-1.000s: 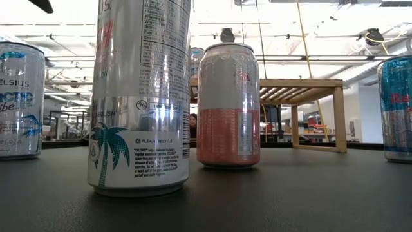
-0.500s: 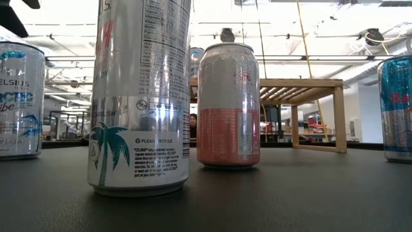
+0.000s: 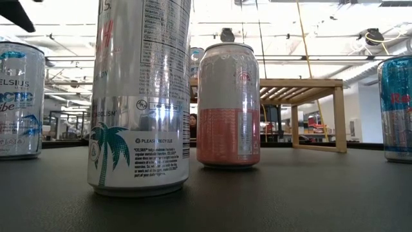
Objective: Place canned beverage on shelf
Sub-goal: Put the blue soda can on the shelf aligned with the other blue soda can
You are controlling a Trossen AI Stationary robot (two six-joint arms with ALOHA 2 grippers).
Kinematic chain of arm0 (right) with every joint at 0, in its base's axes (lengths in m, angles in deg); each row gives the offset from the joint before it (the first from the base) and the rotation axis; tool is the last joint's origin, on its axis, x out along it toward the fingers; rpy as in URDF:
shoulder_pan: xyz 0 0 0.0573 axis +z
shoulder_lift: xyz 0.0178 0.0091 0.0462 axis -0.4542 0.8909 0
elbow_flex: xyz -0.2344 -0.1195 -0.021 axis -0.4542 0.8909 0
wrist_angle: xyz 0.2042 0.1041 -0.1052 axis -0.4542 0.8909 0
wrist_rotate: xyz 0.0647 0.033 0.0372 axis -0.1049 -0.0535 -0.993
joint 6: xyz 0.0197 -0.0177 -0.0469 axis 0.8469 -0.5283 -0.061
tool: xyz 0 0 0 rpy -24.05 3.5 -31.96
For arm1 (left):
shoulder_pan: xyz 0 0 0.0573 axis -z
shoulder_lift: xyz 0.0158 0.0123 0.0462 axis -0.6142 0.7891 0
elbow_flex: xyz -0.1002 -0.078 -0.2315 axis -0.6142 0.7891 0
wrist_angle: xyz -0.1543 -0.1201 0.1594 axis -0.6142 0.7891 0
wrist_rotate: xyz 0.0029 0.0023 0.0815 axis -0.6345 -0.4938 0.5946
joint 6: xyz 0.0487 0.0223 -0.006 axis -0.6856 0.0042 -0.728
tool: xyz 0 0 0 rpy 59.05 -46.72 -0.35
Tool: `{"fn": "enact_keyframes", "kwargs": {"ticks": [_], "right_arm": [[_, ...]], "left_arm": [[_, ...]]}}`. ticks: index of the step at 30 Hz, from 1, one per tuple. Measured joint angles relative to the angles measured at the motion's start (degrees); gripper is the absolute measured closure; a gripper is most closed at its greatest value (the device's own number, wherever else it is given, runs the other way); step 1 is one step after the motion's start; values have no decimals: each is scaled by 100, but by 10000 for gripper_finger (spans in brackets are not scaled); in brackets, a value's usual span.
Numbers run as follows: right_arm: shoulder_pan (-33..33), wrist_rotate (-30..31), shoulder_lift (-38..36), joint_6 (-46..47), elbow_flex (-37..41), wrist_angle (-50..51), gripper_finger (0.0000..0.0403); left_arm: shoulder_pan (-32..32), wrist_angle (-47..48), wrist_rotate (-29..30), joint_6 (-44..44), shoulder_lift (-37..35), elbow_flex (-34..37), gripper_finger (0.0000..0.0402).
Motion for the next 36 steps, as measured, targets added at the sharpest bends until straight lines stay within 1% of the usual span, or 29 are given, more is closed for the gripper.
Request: {"fn": "enact_keyframes", "kwargs": {"ticks": [2, 5, 7, 11, 13, 17, 21, 26, 28, 30, 36], "right_arm": [[-42, -6, 0, 140, 0, 0, 83], [-90, -165, 0, 142, 2, -1, 83], [-124, -166, 0, 126, 2, 2, 83], [-208, -168, 0, 121, 2, 2, 83], [-256, -170, 0, 121, 2, 2, 83], [-356, -189, 0, 119, 2, -1, 83], [-472, -590, 2, 119, 2, -136, 83], [-573, -757, 2, 119, 2, -216, 83], [-579, -758, 2, 119, 2, -214, 83], [-579, -758, 2, 124, 2, -216, 83], [-579, -758, 2, 204, 2, -214, 83]], "left_arm": [[0, 53, -254, -18, 0, 0, 61], [-2, 63, -560, -356, 0, 0, 61], [-4, 189, -637, -566, 2, 0, 61], [-68, 666, -589, -562, 2, 0, 61], [-120, 748, -570, -591, -12, 52, 61], [-230, 410, -573, -894, -111, 291, 61], [-254, 142, -576, -1055, -125, 408, 59], [-254, 153, -610, -1011, -127, 573, 29], [-254, 142, -610, -1011, -127, 650, 12], [-254, 124, -613, -1016, -125, 682, 5], [-254, 115, -608, -1048, -125, 682, 16]]}}
